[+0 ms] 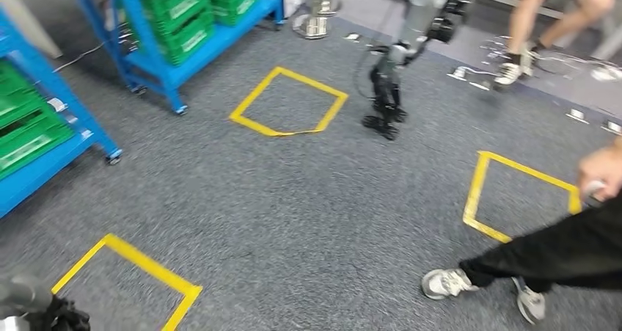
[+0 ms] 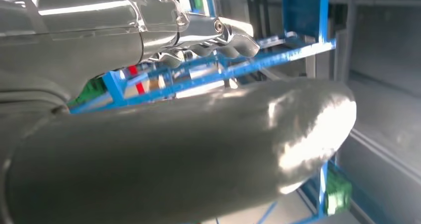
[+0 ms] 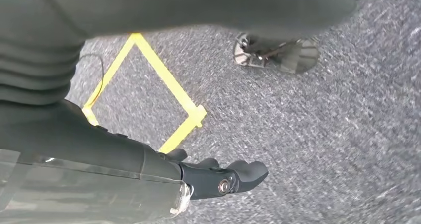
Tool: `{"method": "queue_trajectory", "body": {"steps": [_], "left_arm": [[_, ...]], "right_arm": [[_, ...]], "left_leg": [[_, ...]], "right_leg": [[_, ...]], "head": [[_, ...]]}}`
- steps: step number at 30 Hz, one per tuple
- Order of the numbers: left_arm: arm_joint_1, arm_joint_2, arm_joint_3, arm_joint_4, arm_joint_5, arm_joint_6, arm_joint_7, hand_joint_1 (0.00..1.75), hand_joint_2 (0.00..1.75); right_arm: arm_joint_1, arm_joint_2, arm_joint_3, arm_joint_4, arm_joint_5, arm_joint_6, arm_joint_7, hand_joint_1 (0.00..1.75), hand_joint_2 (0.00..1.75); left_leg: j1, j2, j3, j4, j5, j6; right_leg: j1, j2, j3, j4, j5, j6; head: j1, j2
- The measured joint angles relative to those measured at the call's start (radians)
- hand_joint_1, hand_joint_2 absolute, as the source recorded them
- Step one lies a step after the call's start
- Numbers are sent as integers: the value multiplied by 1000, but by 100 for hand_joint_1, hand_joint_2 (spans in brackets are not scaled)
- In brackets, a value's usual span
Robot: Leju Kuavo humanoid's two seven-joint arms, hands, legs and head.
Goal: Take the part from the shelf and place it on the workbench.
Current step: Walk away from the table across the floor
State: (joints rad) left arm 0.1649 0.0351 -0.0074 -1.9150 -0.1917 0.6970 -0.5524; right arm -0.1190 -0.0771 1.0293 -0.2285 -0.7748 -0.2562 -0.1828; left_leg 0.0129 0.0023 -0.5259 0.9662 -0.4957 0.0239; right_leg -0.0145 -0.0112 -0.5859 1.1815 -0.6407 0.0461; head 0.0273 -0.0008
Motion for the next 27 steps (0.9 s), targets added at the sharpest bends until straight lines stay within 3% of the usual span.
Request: {"method": "queue_trajectory", "body": {"steps": [1, 2, 3, 6, 8, 9, 10, 12, 14, 16, 17, 18, 19, 20, 21, 23, 25, 27], "left_arm": [[0, 0, -1, 0, -1, 0, 4, 0, 0], [0, 0, -2, -1, -4, 0, 9, 0, 0], [0, 0, -3, -1, -7, 0, 14, 0, 0], [1, -1, -11, -6, -15, 0, 25, 0, 0], [2, -1, -18, -7, -16, -1, 27, 0, 0], [2, -1, -21, -8, -18, -1, 27, 0, 0], [2, -1, -23, -8, -21, -1, 27, 0, 0], [-2, -1, -26, -8, -26, -1, 27, 0, 0], [-9, -1, -29, -6, -29, -1, 27, 0, 0], [-12, -1, -32, -4, -31, -1, 27, 0, 0], [-11, -1, -33, -4, -31, -1, 28, 0, 0], [-11, -1, -33, -3, -31, -1, 28, 0, 0], [-12, -1, -34, -3, -32, -1, 28, 0, 0], [-12, -1, -35, -2, -32, -1, 28, 0, 0], [-12, -1, -37, -2, -32, -1, 27, 0, 0], [-12, -1, -40, -1, -32, -1, 23, 0, 0], [-10, -1, -42, -1, -32, -1, 19, 0, 0], [-11, -1, -43, -2, -32, -1, 14, 0, 0]], "right_arm": [[1, 0, 0, 0, 0, 0, 3, 0, 175], [2, 1, 0, 0, 1, 1, 8, 0, 175], [2, 0, 0, 0, 2, 2, 14, 0, 175], [0, -6, 1, 0, 6, 5, 27, 0, 175], [-4, -12, 1, 0, 5, 7, 28, 0, 175], [-8, -14, 1, 0, 4, 7, 27, 0, 175], [-11, -14, 1, 0, 2, 8, 25, 0, 175], [-14, -12, 1, -2, 2, 9, 19, 0, 175], [-13, -11, 1, -3, 2, 11, 16, 0, 175], [-7, -10, 1, -4, 1, 11, 14, 0, 175], [-4, -10, 1, -4, 1, 11, 12, 0, 175], [-3, -9, 1, -5, 1, 12, 11, 0, 175], [-3, -8, 1, -5, 1, 12, 10, 0, 175], [-4, -8, 1, -5, 1, 12, 8, 0, 175], [-5, -10, 1, -5, 0, 12, 8, 0, 175], [-7, -12, 1, -5, -1, 12, 6, 0, 175], [-7, -12, 1, -6, -1, 13, 4, 0, 175], [-4, -12, 1, -6, -2, 14, 5, 0, 175]], "left_leg": [[-3, -15, 0, 0, 1, 1], [-6, -30, 1, 0, 1, 2], [-8, -46, 2, 0, 2, 3], [-9, -90, 6, -2, 4, 4], [-7, -115, 4, -4, 6, -1], [-7, -127, 2, -6, 8, -5], [-7, -125, 0, -6, 9, -8], [-10, -67, -16, 22, -15, -15], [-8, -6, -68, 129, -82, -26], [1, -1, -129, 256, -134, -41], [5, 0, -139, 279, -133, -48], [8, 4, -130, 261, -112, -54], [12, 14, -101, 205, -77, -61], [14, 44, -64, 133, -46, -68], [16, 72, -33, 72, -23, -68], [14, 109, -5, 14, -12, -53], [10, 89, -9, 15, -13, -29], [8, 62, -12, 14, -8, -16]], "right_leg": [[2, 3, -28, 54, -13, -4], [5, 5, -39, 69, -4, -11], [10, 10, -32, 40, 25, -20], [30, 57, 56, -180, 138, -55], [39, 70, 86, -249, 158, -67], [40, 60, 89, -256, 158, -71], [38, 48, 92, -264, 164, -70], [33, 26, 100, -285, 176, -69], [28, 5, 102, -294, 183, -68], [24, -16, 99, -293, 182, -67], [22, -26, 99, -291, 180, -64], [18, -35, 98, -287, 177, -60], [14, -43, 99, -282, 173, -53], [11, -50, 99, -274, 167, -45], [11, -55, 99, -264, 159, -37], [14, -66, 102, -252, 147, -25], [12, -79, 105, -253, 145, -20], [6, -58, 96, -227, 118, -11]], "head": [[6, 0], [11, 0], [14, 0], [18, 0], [21, 0], [24, 0], [27, 0], [26, 0], [14, 0], [1, 0], [-4, 0], [-7, 0], [-10, 0], [-14, 0], [-22, 0], [-26, 0], [-18, 0], [-12, 0]]}}
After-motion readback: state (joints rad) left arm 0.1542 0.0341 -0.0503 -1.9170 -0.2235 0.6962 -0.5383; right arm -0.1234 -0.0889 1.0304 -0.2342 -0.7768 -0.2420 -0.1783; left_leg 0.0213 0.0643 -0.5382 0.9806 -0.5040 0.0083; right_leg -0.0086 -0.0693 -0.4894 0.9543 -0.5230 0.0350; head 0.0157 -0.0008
